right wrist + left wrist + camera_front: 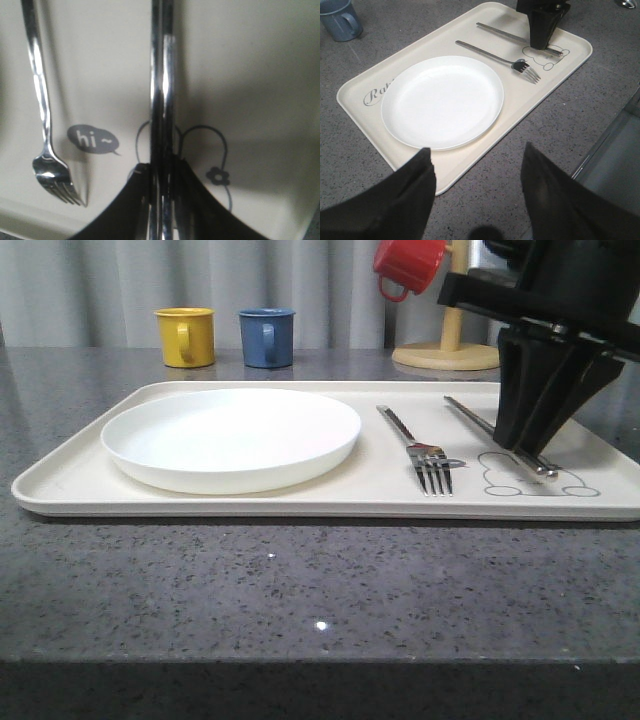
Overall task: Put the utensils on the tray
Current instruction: 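Lower the chopsticks onto the tray beside the fork and release, then grasp the silver spoon with the right gripper and lift it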
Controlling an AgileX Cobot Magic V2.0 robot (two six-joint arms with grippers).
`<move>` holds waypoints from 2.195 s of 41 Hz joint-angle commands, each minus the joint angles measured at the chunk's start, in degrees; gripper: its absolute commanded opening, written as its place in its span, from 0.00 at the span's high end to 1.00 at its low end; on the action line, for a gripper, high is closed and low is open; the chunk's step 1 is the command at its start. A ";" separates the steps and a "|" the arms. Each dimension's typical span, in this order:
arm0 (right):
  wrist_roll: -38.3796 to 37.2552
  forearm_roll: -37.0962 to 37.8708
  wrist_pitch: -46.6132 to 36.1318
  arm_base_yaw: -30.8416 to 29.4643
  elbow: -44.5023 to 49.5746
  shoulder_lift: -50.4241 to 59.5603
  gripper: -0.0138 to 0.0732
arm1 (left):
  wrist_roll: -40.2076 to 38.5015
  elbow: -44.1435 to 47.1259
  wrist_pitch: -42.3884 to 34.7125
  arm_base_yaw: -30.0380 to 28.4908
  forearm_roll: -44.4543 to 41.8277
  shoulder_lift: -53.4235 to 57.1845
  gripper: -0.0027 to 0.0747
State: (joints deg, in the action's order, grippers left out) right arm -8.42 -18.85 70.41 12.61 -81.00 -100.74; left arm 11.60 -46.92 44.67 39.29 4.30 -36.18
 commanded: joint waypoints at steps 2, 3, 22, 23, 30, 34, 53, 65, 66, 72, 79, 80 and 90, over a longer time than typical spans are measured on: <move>-0.13 -1.20 1.05 0.03 -1.70 1.59 0.75 | -0.52 -1.39 -4.25 -0.06 0.40 0.04 0.49; -0.13 -1.20 0.90 0.03 -1.70 1.57 0.73 | -0.52 -1.39 -4.25 -0.06 0.40 0.04 0.49; 6.72 3.04 0.34 0.03 -1.79 6.81 0.46 | -0.52 -1.39 -4.25 -0.06 0.40 0.04 0.49; 6.98 4.35 0.23 0.03 -1.79 8.18 0.46 | -0.52 -1.39 -4.25 -0.06 0.40 0.04 0.49; 6.88 17.15 1.02 0.03 -1.79 17.24 0.46 | -0.52 -1.39 -4.25 -0.06 0.40 0.04 0.49; 6.81 20.98 2.22 -1.32 -1.79 20.43 0.46 | -0.52 -1.39 -4.25 -0.06 0.40 0.04 0.49; 11.05 21.23 5.26 -23.06 2.50 21.75 0.46 | -0.52 -1.39 -4.25 -0.06 0.40 0.04 0.49; 12.23 21.58 -1.43 -29.27 6.49 20.31 0.46 | -0.52 -1.39 -4.25 -0.06 0.40 0.04 0.49; 12.52 21.64 -1.43 -29.27 6.43 19.73 0.46 | -0.52 -1.39 -4.25 -0.06 0.40 0.04 0.49; 15.02 22.41 -1.43 -29.27 6.38 15.77 0.46 | -0.52 -1.39 -4.25 -0.06 0.40 0.04 0.49; 15.98 23.21 -2.81 -29.27 6.31 11.27 0.46 | -0.52 -1.39 -4.25 -0.06 0.40 0.04 0.49; 15.98 23.31 -3.45 -29.27 6.31 10.80 0.46 | -0.52 -1.39 -4.25 -0.06 0.40 0.04 0.49; 15.98 23.52 -9.34 -29.27 6.31 7.88 0.46 | -0.52 -1.39 -4.25 -0.06 0.40 0.04 0.49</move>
State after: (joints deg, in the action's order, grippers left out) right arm 6.72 3.59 63.82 -16.30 -73.36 -94.17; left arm 11.60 -46.92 44.67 39.29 4.30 -36.18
